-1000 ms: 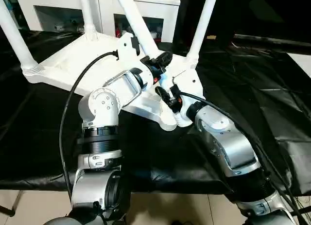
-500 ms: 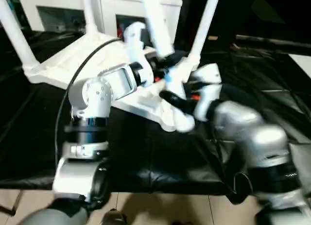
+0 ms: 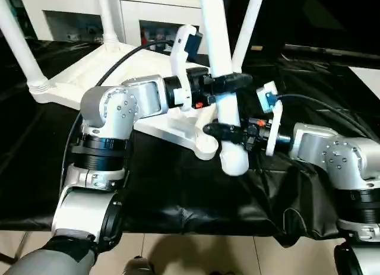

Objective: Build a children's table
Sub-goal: Pick table leg

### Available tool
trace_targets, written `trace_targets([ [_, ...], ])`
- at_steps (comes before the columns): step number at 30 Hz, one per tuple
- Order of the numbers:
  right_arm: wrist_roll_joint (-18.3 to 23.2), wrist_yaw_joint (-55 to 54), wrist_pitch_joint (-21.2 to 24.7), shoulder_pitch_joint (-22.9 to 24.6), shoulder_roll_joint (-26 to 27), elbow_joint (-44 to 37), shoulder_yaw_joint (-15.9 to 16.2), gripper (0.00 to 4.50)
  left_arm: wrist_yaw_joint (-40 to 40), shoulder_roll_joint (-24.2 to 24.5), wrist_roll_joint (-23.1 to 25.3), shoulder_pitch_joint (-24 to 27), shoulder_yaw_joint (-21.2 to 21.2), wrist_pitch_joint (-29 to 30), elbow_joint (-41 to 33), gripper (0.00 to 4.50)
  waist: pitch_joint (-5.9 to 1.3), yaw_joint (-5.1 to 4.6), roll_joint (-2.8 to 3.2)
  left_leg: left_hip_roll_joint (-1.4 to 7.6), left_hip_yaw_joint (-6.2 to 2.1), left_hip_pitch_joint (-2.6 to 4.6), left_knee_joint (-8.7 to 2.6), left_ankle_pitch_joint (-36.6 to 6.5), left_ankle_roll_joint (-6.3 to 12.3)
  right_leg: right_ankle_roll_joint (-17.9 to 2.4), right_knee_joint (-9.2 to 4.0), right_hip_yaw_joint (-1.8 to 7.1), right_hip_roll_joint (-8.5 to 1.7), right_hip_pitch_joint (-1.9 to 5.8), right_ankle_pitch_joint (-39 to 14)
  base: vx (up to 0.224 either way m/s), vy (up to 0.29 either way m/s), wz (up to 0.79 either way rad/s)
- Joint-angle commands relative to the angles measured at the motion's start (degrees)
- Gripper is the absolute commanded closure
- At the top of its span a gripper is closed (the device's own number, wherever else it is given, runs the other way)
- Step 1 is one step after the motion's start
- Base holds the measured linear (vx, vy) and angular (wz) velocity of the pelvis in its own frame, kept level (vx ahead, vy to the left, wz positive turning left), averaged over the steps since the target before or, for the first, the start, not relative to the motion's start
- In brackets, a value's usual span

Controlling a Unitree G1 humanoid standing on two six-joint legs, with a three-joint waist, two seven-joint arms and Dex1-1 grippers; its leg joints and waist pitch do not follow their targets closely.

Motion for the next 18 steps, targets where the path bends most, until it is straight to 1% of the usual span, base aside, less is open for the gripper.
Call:
trace_targets([
  [1,0.07,-0.83,0.79,-0.46,-1.75,-0.43,-1.77,1.57,-1.54,0.51,-0.10,-1.57,-0.57,-0.35,0.34,2.67,-5.94,0.27,0.20,-0.03,0.10,1.03,-4.15,-14.32,-3.43,-5.15,-4.73,1.92,-2.85,3.09,-22.74,0.000,0.000,0.00],
  [2,0.06,-0.85,0.48,-0.37,-1.84,-0.58,-1.62,1.57,-1.38,0.47,0.07,-1.58,-0.50,-0.65,0.57,2.67,-5.98,0.30,0.29,0.01,0.09,1.04,-4.14,-14.10,-3.50,-5.29,-4.61,1.96,-2.85,3.07,-22.24,0.000,0.000,0.00],
  [3,-0.09,-0.95,-0.13,-0.27,-1.94,-0.79,-1.44,1.57,-1.25,0.37,0.31,-1.65,-0.34,-1.00,0.92,2.67,-5.96,0.27,0.09,0.00,0.13,0.90,-4.17,-13.70,-3.49,-5.50,-4.54,1.96,-2.77,3.11,-21.43,0.000,0.000,0.00],
  [4,-0.09,-0.95,-0.13,-0.27,-1.94,-0.79,-1.44,1.57,-1.25,0.37,0.31,-1.65,-0.34,-1.00,0.92,2.67,-5.98,0.29,0.16,0.00,0.13,0.93,-4.17,-13.67,-3.50,-5.69,-4.48,1.95,-2.79,3.11,-21.22,0.000,0.000,0.00],
  [5,-0.57,-1.02,-1.05,-0.09,-2.05,-1.03,-1.11,1.74,-0.91,0.21,0.60,-1.71,-0.13,-1.49,1.18,2.67,-6.01,0.30,0.17,0.00,0.13,0.95,-4.16,-13.63,-3.51,-5.78,-4.45,1.95,-2.79,3.12,-21.10,0.000,0.000,0.00],
  [7,-1.17,-0.84,-2.63,0.20,-1.80,-1.37,-0.89,1.94,-0.02,-0.24,0.81,-1.98,0.66,-2.12,1.95,2.67,-6.00,0.36,-0.15,0.02,0.18,0.94,-4.15,-13.62,-3.50,-5.76,-4.50,1.94,-2.88,3.14,-21.31,0.000,0.000,0.00],
  [8,-1.49,-0.78,-3.16,0.33,-1.74,-1.47,-0.69,1.94,0.54,-0.39,0.96,-2.12,1.05,-2.37,2.43,2.67,-5.95,0.37,-0.07,-0.02,0.19,0.82,-4.14,-13.52,-3.46,-5.63,-4.50,1.96,-2.88,3.18,-21.58,0.000,0.000,0.00],
  [11,-1.68,-0.46,-3.42,0.44,-2.15,-1.47,-0.24,2.26,0.30,-0.06,0.82,-2.14,0.99,-2.17,2.88,2.67,-5.93,0.35,-0.07,0.02,0.17,0.92,-4.16,-13.60,-3.40,-5.51,-4.52,1.95,-2.88,3.08,-22.07,0.000,0.000,0.00],
  [12,-1.82,-0.18,-3.66,0.51,-2.50,-1.41,0.11,2.30,0.01,0.21,0.64,-2.11,0.92,-1.89,3.02,2.67,-5.85,0.35,-0.09,-0.04,0.18,0.92,-4.18,-13.89,-3.30,-5.14,-4.64,1.92,-2.85,3.06,-22.94,0.000,0.000,0.00],
  [14,-2.04,0.31,-4.10,0.54,-2.97,-1.24,0.52,2.39,-0.23,0.29,-0.08,-2.17,1.48,-1.31,3.33,2.67,-5.90,0.40,-0.10,-0.03,0.17,0.90,-4.15,-13.85,-3.29,-5.03,-4.66,1.92,-2.93,3.10,-23.18,0.000,0.000,0.00],
  [18,-1.75,0.38,-4.23,0.52,-2.82,-1.00,0.49,2.52,-0.24,0.32,-0.66,-2.38,2.41,-1.19,4.14,2.67,-5.87,0.40,-0.16,-0.08,0.18,0.90,-4.10,-14.08,-3.20,-4.84,-4.77,1.86,-2.87,3.02,-23.76,0.000,0.000,0.00],
])
